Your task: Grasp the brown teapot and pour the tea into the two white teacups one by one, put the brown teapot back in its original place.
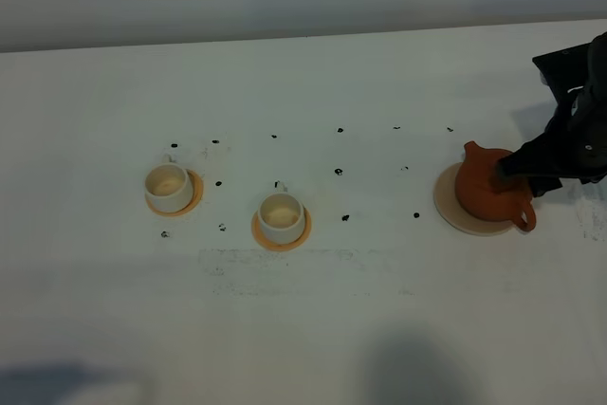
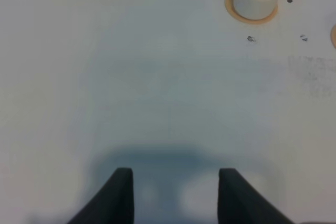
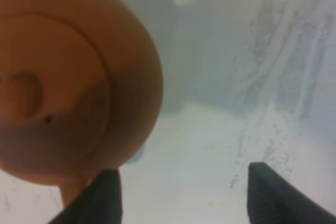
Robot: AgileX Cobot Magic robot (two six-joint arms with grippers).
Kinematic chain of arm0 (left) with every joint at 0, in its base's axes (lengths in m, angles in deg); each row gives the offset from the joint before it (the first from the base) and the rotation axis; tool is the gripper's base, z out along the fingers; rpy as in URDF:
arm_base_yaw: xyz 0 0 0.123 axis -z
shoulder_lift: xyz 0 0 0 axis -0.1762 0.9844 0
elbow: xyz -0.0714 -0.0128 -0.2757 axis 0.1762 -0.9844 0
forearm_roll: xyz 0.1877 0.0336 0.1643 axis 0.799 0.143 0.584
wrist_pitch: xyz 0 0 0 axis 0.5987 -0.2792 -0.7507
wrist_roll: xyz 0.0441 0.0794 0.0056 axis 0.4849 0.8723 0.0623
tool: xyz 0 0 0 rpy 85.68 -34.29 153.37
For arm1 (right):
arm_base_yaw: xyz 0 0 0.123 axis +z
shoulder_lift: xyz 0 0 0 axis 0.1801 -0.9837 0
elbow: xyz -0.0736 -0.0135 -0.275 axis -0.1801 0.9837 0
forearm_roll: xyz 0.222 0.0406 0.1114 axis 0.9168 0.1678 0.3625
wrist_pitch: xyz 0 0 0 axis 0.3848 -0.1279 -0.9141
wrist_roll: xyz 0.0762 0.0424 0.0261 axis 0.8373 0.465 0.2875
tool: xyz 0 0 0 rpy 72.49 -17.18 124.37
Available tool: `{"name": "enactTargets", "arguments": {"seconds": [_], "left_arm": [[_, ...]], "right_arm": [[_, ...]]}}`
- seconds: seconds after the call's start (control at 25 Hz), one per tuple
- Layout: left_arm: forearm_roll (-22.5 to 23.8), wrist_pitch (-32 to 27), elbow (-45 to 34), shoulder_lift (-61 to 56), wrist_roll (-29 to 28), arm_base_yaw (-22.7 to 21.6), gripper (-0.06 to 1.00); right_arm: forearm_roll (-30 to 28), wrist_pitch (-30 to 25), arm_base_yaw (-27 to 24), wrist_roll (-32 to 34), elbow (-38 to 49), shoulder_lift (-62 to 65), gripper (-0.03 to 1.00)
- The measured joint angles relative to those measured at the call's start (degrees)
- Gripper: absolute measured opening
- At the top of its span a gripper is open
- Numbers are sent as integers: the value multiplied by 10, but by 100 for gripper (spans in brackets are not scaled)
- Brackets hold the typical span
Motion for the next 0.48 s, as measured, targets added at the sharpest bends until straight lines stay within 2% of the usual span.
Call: {"name": "enactTargets", "arguments": {"seconds": [0.28, 0.48], "left_arm": [[0, 0, 0, 0, 0, 0, 38], [0, 0, 0, 0, -1, 0, 38]], "right_arm": [[-8, -19, -10, 0, 2, 1, 53], [3, 8, -10, 0, 28, 1, 53]]}}
